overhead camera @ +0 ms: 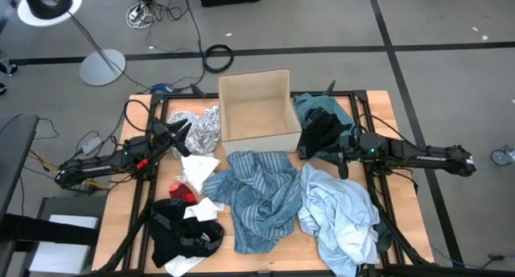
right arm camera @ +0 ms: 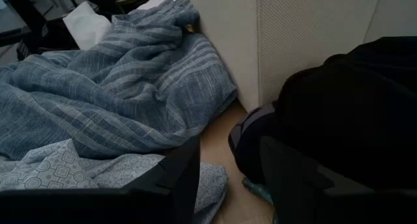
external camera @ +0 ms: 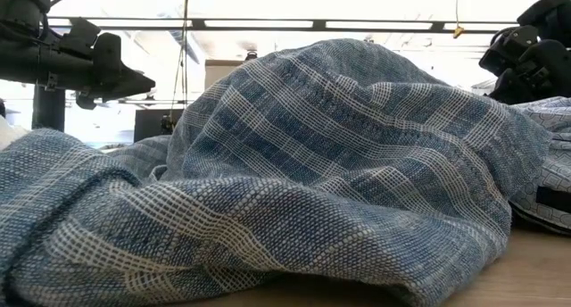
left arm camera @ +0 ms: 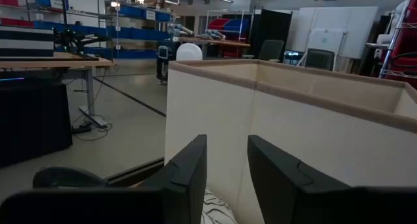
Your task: Sort clothes
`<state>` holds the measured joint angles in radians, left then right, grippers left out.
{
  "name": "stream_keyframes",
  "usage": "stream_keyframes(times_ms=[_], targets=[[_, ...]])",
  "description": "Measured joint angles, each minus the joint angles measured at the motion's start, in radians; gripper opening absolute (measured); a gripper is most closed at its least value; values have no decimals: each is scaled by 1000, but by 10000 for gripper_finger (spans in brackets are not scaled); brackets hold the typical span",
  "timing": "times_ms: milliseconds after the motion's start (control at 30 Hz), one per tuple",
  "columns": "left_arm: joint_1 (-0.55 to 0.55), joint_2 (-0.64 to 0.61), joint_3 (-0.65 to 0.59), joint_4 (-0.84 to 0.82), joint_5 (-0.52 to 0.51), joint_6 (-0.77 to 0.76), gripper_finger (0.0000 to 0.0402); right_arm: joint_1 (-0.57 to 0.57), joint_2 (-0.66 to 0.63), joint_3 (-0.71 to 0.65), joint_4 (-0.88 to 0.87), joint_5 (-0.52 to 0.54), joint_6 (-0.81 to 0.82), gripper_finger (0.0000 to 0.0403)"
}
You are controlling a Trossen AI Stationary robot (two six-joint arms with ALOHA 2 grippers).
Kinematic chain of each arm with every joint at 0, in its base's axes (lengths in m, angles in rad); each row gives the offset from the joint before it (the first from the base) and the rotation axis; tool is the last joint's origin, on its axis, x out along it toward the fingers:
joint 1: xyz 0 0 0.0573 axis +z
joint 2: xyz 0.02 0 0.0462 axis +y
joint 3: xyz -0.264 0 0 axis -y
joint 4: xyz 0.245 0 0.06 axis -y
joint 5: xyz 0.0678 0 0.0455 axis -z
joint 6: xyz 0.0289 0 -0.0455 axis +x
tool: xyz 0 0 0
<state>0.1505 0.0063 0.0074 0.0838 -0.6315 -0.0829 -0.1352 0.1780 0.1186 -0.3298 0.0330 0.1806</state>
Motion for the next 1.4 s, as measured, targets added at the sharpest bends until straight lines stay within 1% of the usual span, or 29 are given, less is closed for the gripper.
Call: stream_keyframes(times_ms=[200,400,533,900,1000,1100,1200,1333,1400], targets=[[0,0,0,0,0,0,117,0,0,0,21,0,7,163],[0,0,0,0,0,0,117,1,0,0,71,0,187,163],[0,0,0,0,0,0,117,1,0,0,86,0,242,163],[0,0,0,0,0,0,117,1,0,0,138,0,239,163],[0,0,0,0,0,0,117,1,0,0,195,-2,239,163],[0,0,0,0,0,0,117,1,0,5,260,-43,244,163],[0,0,0,0,0,0,117,2,0,45,229,-77,272,163],[0,0,0,0,0,0,117,15,1,113,70,-84,350,162],[0,0,0,0,0,0,117,28,0,130,15,-77,426,162]])
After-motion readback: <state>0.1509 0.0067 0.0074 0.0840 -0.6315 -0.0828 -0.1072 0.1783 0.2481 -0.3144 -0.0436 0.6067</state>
